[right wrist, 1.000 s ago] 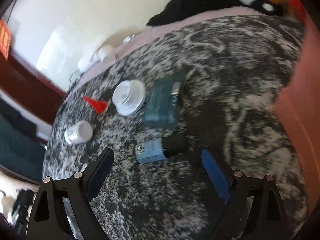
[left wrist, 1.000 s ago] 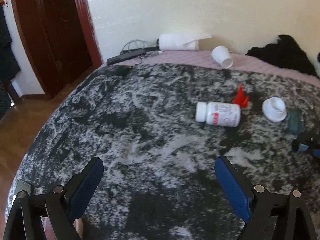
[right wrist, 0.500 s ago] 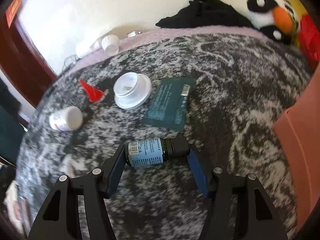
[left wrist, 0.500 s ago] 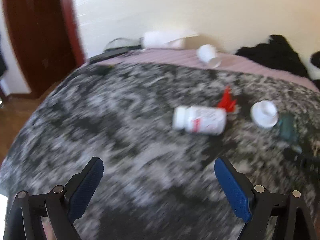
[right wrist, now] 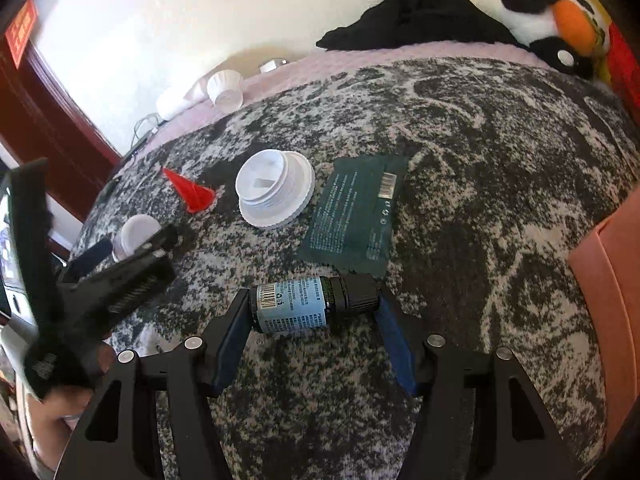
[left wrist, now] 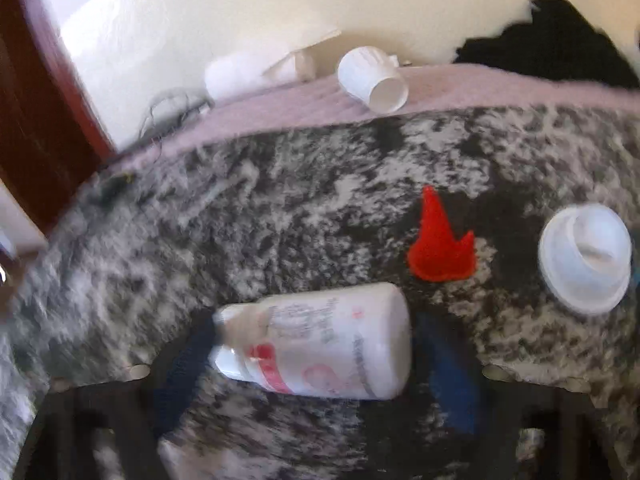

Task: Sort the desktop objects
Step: 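Grasp the white pill bottle with left gripper while right grasps blue-labelled bottle, then carry pill bottle and blue-labelled bottle into the pink box and release them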

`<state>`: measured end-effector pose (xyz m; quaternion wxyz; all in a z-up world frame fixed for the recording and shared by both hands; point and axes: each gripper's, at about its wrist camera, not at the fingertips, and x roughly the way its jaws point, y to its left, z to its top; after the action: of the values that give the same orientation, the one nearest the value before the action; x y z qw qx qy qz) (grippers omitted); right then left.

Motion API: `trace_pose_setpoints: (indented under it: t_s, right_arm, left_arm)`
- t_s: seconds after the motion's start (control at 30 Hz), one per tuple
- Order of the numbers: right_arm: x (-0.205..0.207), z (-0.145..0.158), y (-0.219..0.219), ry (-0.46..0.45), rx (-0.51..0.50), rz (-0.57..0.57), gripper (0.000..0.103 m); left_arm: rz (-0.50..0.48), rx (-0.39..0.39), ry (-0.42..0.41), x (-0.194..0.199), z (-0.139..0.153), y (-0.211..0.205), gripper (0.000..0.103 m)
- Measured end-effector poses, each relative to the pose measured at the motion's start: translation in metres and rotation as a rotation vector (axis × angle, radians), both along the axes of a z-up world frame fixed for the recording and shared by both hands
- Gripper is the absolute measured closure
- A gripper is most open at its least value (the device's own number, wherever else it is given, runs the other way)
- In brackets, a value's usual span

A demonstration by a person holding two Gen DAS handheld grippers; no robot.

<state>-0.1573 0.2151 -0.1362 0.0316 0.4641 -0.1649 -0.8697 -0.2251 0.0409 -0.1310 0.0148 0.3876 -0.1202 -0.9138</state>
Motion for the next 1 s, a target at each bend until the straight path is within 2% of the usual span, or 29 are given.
trace_pose_setpoints:
  t_s: [0.1, 0.3, 0.47, 0.7, 0.87, 1.0]
  right_arm:
    - [0.000, 0.002, 0.002, -0.001, -0.034, -0.006, 0.038]
    - [0.019, 0.017, 0.004, 0.013, -0.088, -0.025, 0.038]
    - [0.041, 0.049, 0.008, 0.070, -0.124, -0.048, 0.038]
    - [0.089, 0.105, 0.025, 0.184, -0.146, -0.115, 0.038]
    - [0.122, 0.138, 0.042, 0.259, -0.158, -0.154, 0.038]
    - [0.146, 0.160, 0.068, 0.323, -0.101, -0.212, 0.038]
  left_arm:
    - [-0.058, 0.135, -0.046, 0.011, 0.022, -0.009, 0.032]
    - [-0.054, 0.217, 0.019, 0.054, 0.078, -0.028, 0.032]
    - [-0.047, 0.307, 0.077, 0.105, 0.120, -0.031, 0.032]
    - [-0.125, 0.350, 0.104, 0.181, 0.129, 0.007, 0.032]
    - [-0.191, 0.360, 0.115, 0.193, 0.136, 0.045, 0.032]
    - [-0.279, 0.370, 0.126, 0.199, 0.147, 0.085, 0.032]
